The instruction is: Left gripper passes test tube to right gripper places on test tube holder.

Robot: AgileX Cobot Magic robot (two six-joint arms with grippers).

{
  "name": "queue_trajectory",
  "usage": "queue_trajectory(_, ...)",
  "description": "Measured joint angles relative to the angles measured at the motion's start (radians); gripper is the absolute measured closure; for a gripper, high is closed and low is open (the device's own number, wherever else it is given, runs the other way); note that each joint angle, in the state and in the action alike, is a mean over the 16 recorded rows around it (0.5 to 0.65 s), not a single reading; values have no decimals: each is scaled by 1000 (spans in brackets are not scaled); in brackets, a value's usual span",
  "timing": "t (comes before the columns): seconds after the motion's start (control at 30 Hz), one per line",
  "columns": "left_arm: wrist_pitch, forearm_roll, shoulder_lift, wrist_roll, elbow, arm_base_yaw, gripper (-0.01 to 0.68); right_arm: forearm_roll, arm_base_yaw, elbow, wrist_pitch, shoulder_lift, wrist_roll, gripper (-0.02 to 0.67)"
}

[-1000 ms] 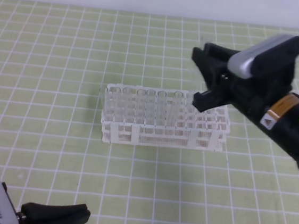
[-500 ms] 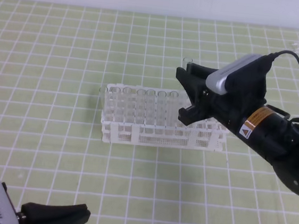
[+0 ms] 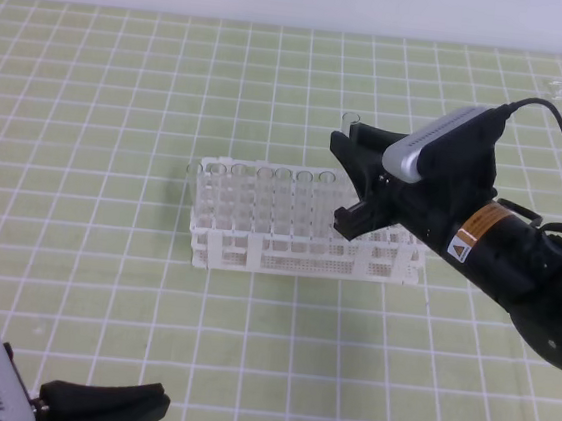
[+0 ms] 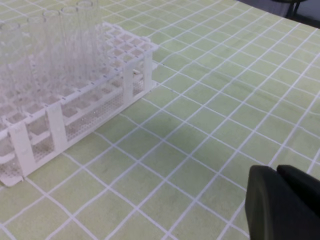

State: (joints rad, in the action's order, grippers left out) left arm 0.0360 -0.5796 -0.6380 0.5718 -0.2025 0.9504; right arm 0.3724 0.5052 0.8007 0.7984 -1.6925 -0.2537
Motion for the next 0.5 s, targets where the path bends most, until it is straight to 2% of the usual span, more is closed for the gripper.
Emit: queue_trajectory(0.5, -16, 1, 0, 0, 0, 0, 672, -3, -4, 0, -15, 0, 0, 638)
